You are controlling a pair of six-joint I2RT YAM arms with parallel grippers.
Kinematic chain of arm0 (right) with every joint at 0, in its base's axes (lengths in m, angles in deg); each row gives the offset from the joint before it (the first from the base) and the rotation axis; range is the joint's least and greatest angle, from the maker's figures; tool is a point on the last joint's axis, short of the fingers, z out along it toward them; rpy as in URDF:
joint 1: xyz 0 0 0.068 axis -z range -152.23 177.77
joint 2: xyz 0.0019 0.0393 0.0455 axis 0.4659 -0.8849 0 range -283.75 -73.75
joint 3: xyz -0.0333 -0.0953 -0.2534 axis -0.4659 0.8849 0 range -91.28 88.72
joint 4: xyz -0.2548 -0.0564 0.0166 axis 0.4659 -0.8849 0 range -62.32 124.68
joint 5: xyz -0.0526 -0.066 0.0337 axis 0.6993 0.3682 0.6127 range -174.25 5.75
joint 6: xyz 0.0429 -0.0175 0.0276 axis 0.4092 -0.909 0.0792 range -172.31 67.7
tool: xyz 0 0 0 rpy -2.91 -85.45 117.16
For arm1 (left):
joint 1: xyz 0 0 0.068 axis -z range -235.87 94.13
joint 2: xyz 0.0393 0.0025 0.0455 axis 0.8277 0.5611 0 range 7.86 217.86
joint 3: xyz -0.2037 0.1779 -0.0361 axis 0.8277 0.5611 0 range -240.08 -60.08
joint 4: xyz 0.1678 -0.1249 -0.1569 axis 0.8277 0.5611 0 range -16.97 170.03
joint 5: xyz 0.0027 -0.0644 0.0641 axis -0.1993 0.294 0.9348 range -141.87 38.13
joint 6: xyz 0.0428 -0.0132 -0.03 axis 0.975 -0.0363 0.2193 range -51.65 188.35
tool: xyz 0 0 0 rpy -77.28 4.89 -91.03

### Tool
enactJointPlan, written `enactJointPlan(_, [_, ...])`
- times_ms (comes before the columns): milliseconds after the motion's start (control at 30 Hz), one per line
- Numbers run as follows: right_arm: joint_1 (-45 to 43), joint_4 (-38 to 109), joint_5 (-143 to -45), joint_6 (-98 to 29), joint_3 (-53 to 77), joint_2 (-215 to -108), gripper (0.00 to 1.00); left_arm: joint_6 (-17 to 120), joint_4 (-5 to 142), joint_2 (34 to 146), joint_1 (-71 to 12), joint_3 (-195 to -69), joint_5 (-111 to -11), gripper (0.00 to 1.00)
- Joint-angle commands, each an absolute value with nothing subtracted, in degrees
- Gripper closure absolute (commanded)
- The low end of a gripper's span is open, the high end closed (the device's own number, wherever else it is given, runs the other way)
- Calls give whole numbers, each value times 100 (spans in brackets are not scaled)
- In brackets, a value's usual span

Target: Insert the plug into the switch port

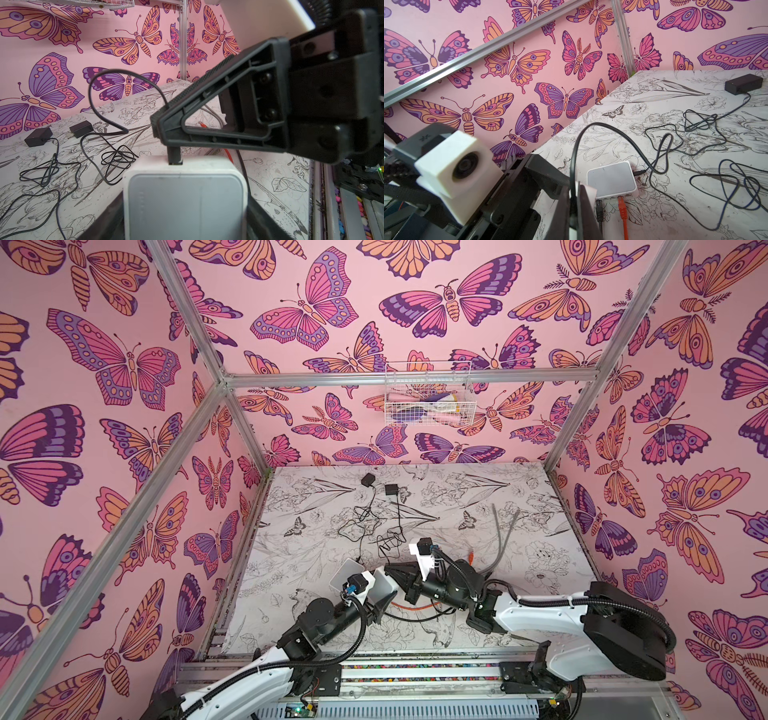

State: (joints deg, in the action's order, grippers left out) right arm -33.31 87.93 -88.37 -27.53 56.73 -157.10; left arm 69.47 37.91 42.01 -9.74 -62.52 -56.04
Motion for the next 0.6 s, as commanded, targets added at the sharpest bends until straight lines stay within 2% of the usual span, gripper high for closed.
enactJointPlan(0, [-3493,6684,-8507,-2605,6125,-16322,100,7210,619,3989,-928,-6887,-5899,100])
enactJointPlan(567, [-3630,6718,-8308,-2406,6244,-16701,100,7388,466,3883,-928,-7072,-5952,100])
